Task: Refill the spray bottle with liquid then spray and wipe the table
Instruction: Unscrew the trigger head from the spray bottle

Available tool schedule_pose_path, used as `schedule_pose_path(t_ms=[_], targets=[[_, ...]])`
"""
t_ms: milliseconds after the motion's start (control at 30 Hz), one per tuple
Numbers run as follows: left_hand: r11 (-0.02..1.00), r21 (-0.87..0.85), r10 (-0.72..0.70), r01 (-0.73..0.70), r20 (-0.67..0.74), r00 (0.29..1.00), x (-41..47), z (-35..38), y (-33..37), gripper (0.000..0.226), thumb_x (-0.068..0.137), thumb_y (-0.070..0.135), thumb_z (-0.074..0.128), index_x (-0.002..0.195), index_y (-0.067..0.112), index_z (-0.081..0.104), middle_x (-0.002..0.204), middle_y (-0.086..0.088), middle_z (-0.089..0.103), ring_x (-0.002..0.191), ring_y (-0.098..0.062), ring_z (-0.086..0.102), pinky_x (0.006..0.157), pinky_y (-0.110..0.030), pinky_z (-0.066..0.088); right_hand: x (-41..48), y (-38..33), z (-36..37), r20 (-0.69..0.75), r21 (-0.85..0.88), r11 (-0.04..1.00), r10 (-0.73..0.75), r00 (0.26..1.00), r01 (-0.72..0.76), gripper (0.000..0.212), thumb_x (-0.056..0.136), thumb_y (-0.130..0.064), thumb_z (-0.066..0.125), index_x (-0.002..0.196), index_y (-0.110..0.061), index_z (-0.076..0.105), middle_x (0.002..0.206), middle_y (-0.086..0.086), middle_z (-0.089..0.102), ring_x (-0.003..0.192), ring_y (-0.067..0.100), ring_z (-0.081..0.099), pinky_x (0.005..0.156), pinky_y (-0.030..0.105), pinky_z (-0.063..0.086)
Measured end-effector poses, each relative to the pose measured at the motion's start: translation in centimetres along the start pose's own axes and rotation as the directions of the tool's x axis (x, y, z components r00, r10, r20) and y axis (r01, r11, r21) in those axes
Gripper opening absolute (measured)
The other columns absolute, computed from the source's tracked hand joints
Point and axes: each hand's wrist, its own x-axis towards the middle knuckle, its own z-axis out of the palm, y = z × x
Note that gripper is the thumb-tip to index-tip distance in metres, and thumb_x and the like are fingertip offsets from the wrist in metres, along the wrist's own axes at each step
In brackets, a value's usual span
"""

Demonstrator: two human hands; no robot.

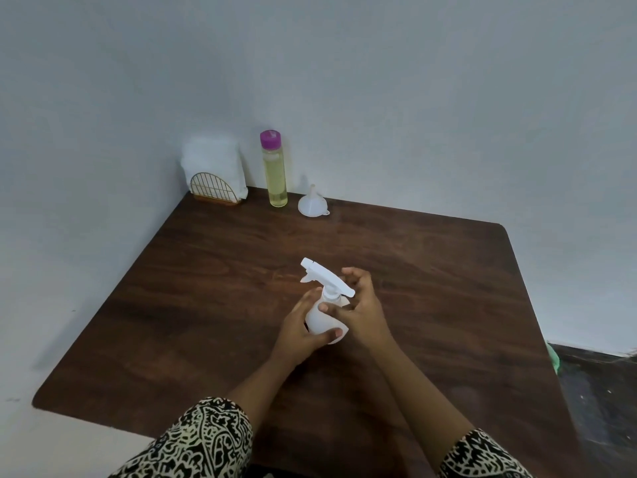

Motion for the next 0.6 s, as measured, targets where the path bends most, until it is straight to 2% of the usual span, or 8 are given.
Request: schedule_pose_path(t_ms=[67, 167, 233, 300, 433, 500, 567, 600], targets=[[1.0, 0.003, 0.012, -0.012, -0.003, 1.0, 0.0, 0.1, -0.1, 0.081, 0.065, 0.05, 0.083, 0.136, 0.037, 0.046, 0.137, 0.015, 0.052, 0.125, -0.006, 0.051, 0.1, -0.039, 0.048, -0.2, -0.1, 0.8, -0.121, -0.078, 0.997, -0.034, 0.992, 0.025, 0.051, 0.061, -0.04, 0.085, 0.094, -0.037, 0.046, 0.094, -0.017, 0.059, 0.088, 0.003, 0.06, 0.07, 0.022, 0.048], [0.999, 0.008, 0.036, -0.036, 0.012, 0.999, 0.0, 0.0, 0.1, 0.077, 0.067, 0.05, 0.082, 0.135, 0.037, 0.047, 0.136, 0.015, 0.053, 0.125, -0.005, 0.051, 0.101, -0.039, 0.048, -0.4, 0.0, 1.5, -0.194, -0.125, 0.992, -0.057, 0.979, 0.033, 0.038, 0.07, -0.032, 0.083, 0.082, -0.032, 0.047, 0.083, -0.013, 0.06, 0.076, 0.004, 0.058, 0.063, 0.02, 0.046], [0.999, 0.01, 0.037, -0.038, 0.023, 0.999, 0.1, -0.1, 0.1, 0.077, 0.068, 0.049, 0.082, 0.135, 0.036, 0.047, 0.135, 0.014, 0.054, 0.124, -0.006, 0.052, 0.1, -0.039, 0.049, -0.5, 0.2, 1.2, -0.159, -0.087, 0.995, -0.055, 0.986, 0.042, 0.027, 0.074, -0.027, 0.079, 0.084, -0.029, 0.054, 0.085, -0.011, 0.062, 0.078, 0.006, 0.06, 0.066, 0.026, 0.049], [0.999, 0.003, 0.034, -0.034, 0.041, 0.999, 0.1, -0.2, 0.0, 0.076, 0.068, 0.045, 0.083, 0.135, 0.036, 0.048, 0.134, 0.013, 0.055, 0.122, -0.007, 0.053, 0.098, -0.041, 0.05, -0.5, 0.3, 0.5, -0.065, -0.033, 0.998, -0.054, 0.996, 0.052, 0.02, 0.079, -0.021, 0.074, 0.093, -0.027, 0.061, 0.095, -0.009, 0.064, 0.087, 0.007, 0.062, 0.071, 0.027, 0.049], [1.0, -0.001, 0.025, -0.025, 0.042, 0.999, 0.2, -0.3, -0.1, 0.076, 0.067, 0.042, 0.084, 0.134, 0.034, 0.049, 0.135, 0.013, 0.055, 0.123, -0.005, 0.053, 0.1, -0.039, 0.049, -0.5, -0.1, -0.7, 0.156, 0.017, 1.0, -0.016, 0.988, 0.014, 0.033, 0.077, -0.02, 0.058, 0.104, -0.038, 0.058, 0.109, -0.011, 0.061, 0.103, 0.008, 0.06, 0.081, 0.022, 0.046], [1.0, -0.007, 0.019, -0.019, 0.042, 0.999, 0.2, -0.4, 0.0, 0.075, 0.067, 0.038, 0.084, 0.133, 0.036, 0.049, 0.133, 0.016, 0.056, 0.122, -0.002, 0.053, 0.099, -0.032, 0.049, -0.4, -0.3, -0.8, 0.219, -0.02, 1.0, 0.001, 0.976, 0.003, 0.043, 0.075, -0.026, 0.065, 0.113, -0.041, 0.052, 0.117, -0.015, 0.056, 0.111, 0.007, 0.056, 0.083, 0.022, 0.047], [1.0, -0.01, 0.026, -0.025, 0.042, 0.999, 0.3, -0.4, 0.3, 0.073, 0.068, 0.032, 0.085, 0.131, 0.041, 0.048, 0.133, 0.018, 0.055, 0.121, 0.003, 0.052, 0.096, -0.018, 0.045, -0.5, -0.2, -0.4, 0.15, -0.074, 0.996, -0.029, 0.988, 0.041, 0.053, 0.071, -0.033, 0.076, 0.117, -0.039, 0.048, 0.119, -0.019, 0.055, 0.112, 0.003, 0.055, 0.084, 0.024, 0.049], [1.0, -0.01, 0.027, -0.026, 0.048, 0.998, 0.2, -0.4, 0.4, 0.072, 0.069, 0.031, 0.085, 0.131, 0.042, 0.049, 0.133, 0.018, 0.055, 0.121, 0.003, 0.051, 0.094, -0.013, 0.044, -0.5, -0.4, 0.0, 0.075, -0.104, 0.994, -0.037, 0.997, 0.045, 0.054, 0.069, -0.037, 0.08, 0.111, -0.039, 0.047, 0.114, -0.019, 0.056, 0.107, 0.003, 0.057, 0.081, 0.024, 0.05]])
